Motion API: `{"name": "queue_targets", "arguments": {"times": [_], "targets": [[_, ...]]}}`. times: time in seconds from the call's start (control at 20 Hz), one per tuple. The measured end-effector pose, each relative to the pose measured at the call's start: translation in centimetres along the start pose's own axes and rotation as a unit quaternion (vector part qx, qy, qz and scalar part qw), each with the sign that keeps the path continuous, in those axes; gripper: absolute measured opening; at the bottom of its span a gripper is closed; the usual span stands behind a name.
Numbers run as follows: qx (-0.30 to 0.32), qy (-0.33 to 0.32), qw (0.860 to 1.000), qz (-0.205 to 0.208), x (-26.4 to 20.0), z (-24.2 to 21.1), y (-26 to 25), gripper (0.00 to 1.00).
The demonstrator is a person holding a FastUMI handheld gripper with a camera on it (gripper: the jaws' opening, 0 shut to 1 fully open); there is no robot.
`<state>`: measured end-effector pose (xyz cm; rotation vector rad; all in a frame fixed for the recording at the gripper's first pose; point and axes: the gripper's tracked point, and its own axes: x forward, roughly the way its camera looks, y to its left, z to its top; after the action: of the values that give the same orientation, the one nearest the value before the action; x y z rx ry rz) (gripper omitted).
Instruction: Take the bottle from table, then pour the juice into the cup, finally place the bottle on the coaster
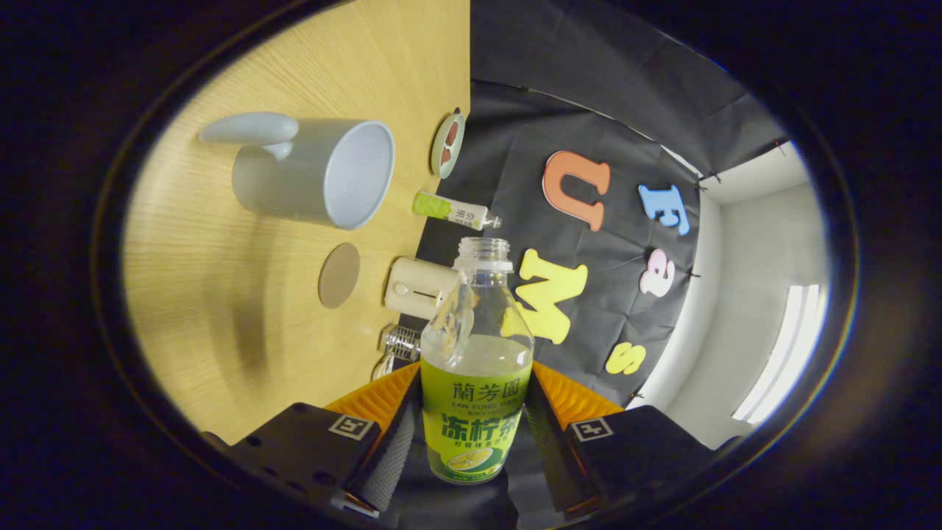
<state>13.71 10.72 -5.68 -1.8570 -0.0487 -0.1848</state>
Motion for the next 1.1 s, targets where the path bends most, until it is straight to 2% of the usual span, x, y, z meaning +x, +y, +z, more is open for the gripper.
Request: {"name": "queue_targets", "arguments": {"times": [0.6, 1.1], "targets": [[-0.046, 0.000, 0.999, -0.018, 0.18, 0.37, -0.80, 0.82], [-0.059, 0.007, 0.998, -0.026, 0.32, 0.14, -0.87, 0.82]]}}
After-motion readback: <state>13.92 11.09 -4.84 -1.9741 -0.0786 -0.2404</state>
